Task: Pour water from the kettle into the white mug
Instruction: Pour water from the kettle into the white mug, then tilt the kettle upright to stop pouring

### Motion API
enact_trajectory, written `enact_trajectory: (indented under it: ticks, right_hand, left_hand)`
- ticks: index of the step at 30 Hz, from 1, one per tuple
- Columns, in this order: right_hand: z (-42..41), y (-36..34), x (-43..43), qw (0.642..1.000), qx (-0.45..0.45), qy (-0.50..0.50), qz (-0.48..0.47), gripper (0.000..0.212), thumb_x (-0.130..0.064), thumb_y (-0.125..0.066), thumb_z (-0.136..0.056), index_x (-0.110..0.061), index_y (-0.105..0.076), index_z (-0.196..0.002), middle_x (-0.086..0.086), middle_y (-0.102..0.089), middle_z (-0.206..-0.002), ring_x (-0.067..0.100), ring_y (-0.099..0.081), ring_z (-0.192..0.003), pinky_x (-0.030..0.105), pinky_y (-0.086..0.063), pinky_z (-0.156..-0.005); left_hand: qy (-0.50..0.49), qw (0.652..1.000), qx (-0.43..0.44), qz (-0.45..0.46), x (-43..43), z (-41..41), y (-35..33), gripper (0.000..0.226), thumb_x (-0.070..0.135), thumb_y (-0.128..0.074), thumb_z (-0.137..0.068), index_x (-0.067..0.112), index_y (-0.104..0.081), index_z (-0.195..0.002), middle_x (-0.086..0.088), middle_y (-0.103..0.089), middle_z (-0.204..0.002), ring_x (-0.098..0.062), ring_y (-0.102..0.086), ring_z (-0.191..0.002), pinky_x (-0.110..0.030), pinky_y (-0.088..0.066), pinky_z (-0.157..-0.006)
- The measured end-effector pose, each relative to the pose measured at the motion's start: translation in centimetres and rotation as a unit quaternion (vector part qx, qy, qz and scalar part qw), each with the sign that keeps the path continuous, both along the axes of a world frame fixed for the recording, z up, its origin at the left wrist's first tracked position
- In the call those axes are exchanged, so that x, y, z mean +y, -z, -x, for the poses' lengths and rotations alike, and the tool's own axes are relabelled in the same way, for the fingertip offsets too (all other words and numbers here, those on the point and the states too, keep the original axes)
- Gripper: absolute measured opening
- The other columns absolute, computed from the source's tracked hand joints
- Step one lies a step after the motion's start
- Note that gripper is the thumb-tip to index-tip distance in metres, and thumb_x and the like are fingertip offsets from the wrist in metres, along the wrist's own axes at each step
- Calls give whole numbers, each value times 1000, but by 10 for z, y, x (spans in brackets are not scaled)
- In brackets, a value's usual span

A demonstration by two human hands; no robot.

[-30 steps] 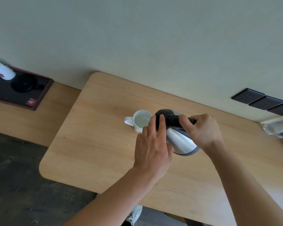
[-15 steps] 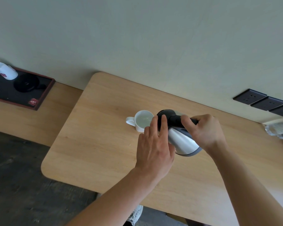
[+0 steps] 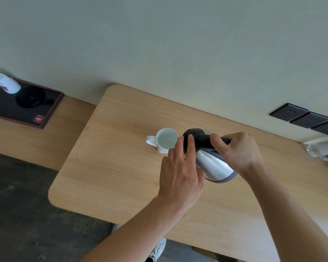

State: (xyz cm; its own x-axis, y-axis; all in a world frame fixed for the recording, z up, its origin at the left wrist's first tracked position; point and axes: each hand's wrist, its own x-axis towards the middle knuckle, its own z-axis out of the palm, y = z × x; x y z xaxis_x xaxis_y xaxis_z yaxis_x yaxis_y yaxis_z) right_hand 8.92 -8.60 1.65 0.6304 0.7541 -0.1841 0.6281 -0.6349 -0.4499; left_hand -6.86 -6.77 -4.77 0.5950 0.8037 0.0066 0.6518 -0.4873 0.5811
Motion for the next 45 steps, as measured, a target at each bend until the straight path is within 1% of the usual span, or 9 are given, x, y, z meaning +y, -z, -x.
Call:
enact_trajectory:
  ticks: [9,20,24,28,32,34,39,42,45]
  right_hand:
    - [1,-2,-2,1000,-2,4,2,50,-39,-59,-83,-15,-27,-53,-3,-17,-42,21,-19,-52,31,-18,-51]
    - [3,-2,-5,1000,-12,2,-9,50,-38,-60,-85,-12,-31,-54,-2,-21,-47,22,-20,-52,31,-17,-50]
    - [1,2,-8,1000,8,10,-28,49,-37,-61,-86,-10,-36,-53,-1,-23,-47,21,-21,-51,32,-18,-51]
    - [-7,10,-19,994,65,33,-76,51,-39,-60,-83,-7,-32,-53,6,-27,-52,21,-23,-53,33,-21,-54]
    - [-12,22,-40,960,187,98,-181,48,-38,-56,-80,-9,-32,-50,4,-30,-46,19,-25,-47,29,-22,-50]
    - [-12,31,-52,937,222,138,-232,46,-38,-56,-80,-9,-35,-50,6,-33,-46,18,-27,-46,27,-22,-48]
    - [3,61,-74,885,228,245,-323,48,-32,-54,-88,-3,-38,-52,11,-34,-52,19,-27,-47,22,-24,-40]
    - [18,85,-79,865,223,288,-344,58,-39,-54,-89,1,-32,-53,10,-33,-51,19,-28,-49,28,-23,-45]
    - [31,109,-79,843,240,320,-359,62,-49,-51,-86,1,-32,-56,7,-35,-51,18,-30,-50,32,-26,-50]
  left_hand:
    - [4,1000,-3,0,-2,1,-1,77,27,-54,-88,10,-27,-158,-15,-39,-158,-28,-59,-113,-37,-51,-82]
    - [9,1000,-16,-2,-2,3,-1,78,27,-55,-89,10,-25,-159,-14,-37,-158,-27,-57,-115,-38,-53,-85]
    - [9,1000,-28,-2,-1,3,-2,78,24,-54,-86,11,-27,-158,-13,-39,-157,-28,-58,-111,-40,-53,-84]
    - [21,998,-58,0,2,2,-5,75,20,-53,-86,14,-30,-157,-10,-38,-157,-27,-55,-111,-41,-50,-93]
    - [71,993,-95,-5,8,-3,-12,70,15,-52,-87,17,-35,-155,-9,-37,-158,-28,-48,-126,-41,-46,-105]
    - [99,989,-109,-9,10,-9,-15,68,13,-52,-88,18,-38,-154,-10,-35,-160,-29,-45,-132,-40,-48,-106]
    - [157,983,-90,-13,12,-32,-18,61,12,-53,-89,18,-44,-149,-13,-34,-162,-34,-42,-137,-39,-45,-109]
    - [188,981,-48,4,17,-47,-16,61,13,-53,-90,15,-42,-150,-11,-36,-162,-34,-38,-140,-41,-38,-115]
    - [214,976,-9,26,23,-60,-11,62,13,-53,-93,15,-40,-153,-6,-35,-163,-30,-33,-143,-36,-32,-116]
